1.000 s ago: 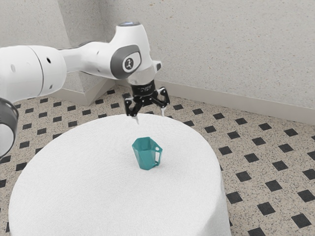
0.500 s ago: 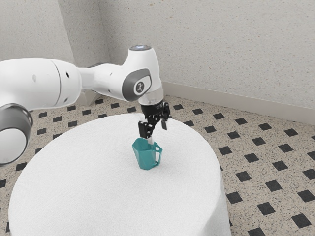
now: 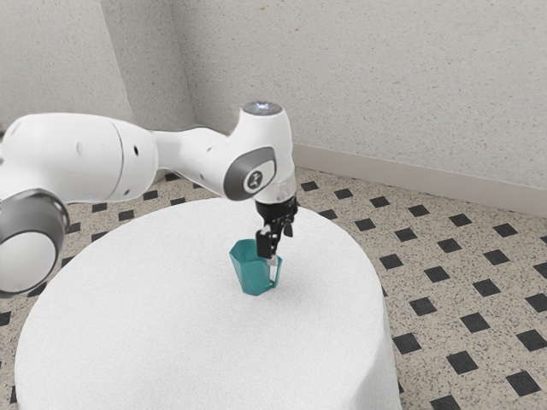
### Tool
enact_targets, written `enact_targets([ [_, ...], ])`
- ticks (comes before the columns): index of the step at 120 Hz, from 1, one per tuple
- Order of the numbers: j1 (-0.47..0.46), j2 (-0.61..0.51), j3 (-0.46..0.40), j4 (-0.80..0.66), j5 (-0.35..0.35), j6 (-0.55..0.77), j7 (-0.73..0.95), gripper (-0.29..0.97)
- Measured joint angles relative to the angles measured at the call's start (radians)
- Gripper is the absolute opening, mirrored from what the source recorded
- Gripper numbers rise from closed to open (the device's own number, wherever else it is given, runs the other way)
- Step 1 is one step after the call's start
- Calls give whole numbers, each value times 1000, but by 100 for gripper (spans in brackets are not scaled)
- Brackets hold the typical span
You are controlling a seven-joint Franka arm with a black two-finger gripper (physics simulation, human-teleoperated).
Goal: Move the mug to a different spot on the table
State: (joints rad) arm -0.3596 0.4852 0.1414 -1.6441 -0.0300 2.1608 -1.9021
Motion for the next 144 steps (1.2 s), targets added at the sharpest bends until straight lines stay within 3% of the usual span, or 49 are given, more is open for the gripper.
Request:
enact_targets([
  [92,-12,14,3,-36,76,13,-93,64],
  [144,-16,14,2,-40,77,30,-87,32],
])
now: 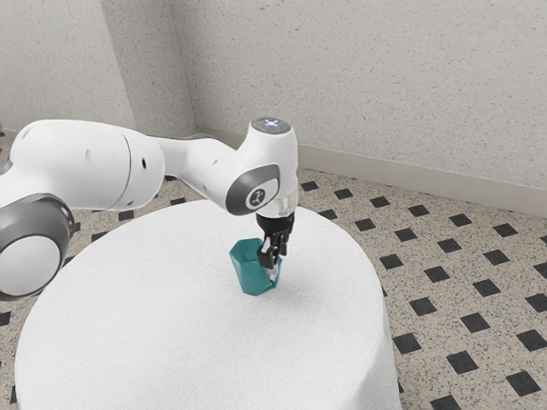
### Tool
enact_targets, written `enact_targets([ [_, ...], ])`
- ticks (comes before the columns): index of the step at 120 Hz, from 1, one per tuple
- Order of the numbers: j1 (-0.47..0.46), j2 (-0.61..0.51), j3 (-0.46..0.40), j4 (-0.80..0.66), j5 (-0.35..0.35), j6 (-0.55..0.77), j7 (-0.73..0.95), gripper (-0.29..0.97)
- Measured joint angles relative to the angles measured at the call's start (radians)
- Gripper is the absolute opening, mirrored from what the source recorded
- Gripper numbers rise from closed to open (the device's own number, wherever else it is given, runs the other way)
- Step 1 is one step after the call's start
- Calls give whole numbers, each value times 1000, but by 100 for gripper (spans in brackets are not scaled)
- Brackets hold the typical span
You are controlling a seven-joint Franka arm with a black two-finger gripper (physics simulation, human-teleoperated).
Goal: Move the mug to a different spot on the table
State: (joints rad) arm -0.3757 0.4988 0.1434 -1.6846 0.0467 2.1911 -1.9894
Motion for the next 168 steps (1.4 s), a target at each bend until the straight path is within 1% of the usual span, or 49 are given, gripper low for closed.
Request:
enact_targets([
  [18,1,-4,0,-3,3,0,2,27],
  [43,-3,-10,0,-5,5,-4,5,14],
  [62,-10,-11,1,-5,4,-9,9,8],
  [87,-6,-25,0,-3,-1,-34,14,5],
  [134,-10,-68,6,0,1,-182,13,1],
  [168,-51,-115,15,5,55,-258,9,-3],
])
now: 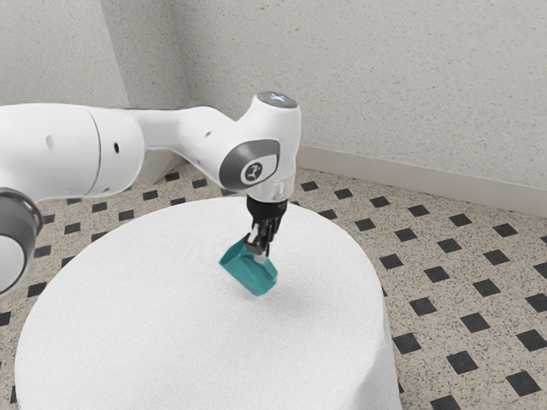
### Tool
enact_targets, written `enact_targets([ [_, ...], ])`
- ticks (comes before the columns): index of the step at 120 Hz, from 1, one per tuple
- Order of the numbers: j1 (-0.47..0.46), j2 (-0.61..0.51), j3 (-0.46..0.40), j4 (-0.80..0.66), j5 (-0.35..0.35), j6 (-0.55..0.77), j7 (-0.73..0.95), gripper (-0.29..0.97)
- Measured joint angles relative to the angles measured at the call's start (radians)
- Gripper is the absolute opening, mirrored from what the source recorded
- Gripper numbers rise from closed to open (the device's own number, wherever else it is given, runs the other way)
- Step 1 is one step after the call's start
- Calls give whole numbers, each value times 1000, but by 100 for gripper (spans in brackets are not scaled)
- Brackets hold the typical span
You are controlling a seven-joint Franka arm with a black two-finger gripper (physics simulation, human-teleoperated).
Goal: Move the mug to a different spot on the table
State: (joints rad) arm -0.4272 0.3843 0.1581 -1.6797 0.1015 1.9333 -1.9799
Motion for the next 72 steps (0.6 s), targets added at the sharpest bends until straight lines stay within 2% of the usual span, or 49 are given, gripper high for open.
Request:
enact_targets([
  [20,-24,-12,26,3,46,-56,-5,-4],
  [72,-14,14,46,24,107,-212,-25,-4],
])
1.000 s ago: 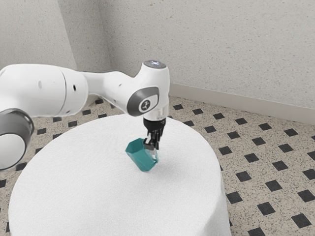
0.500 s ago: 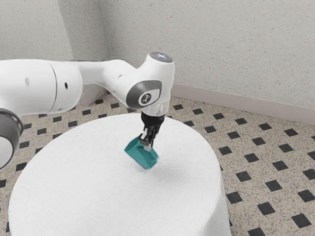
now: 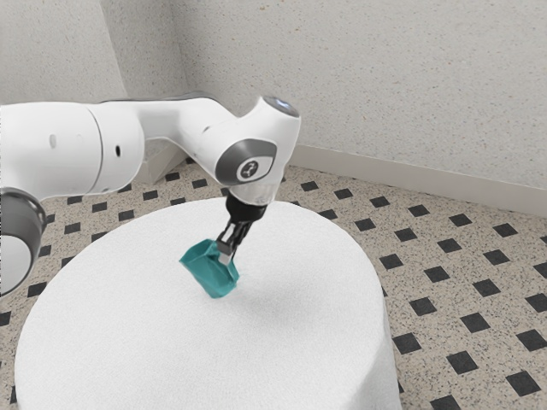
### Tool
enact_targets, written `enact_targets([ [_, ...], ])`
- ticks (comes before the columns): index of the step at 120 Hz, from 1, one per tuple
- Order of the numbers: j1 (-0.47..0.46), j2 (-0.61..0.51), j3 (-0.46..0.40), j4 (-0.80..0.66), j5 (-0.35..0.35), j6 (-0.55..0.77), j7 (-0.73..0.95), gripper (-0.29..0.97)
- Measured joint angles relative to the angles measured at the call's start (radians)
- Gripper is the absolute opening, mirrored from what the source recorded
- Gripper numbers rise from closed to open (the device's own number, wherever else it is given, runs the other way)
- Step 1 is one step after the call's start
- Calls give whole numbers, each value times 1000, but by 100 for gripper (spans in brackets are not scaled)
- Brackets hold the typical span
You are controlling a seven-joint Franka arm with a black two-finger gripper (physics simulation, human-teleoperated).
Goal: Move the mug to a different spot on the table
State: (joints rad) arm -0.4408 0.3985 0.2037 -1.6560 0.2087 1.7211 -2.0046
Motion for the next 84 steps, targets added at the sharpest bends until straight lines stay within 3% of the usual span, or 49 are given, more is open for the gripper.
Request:
enact_targets([
  [84,-15,-10,34,-70,28,-103,-28,-4],
])
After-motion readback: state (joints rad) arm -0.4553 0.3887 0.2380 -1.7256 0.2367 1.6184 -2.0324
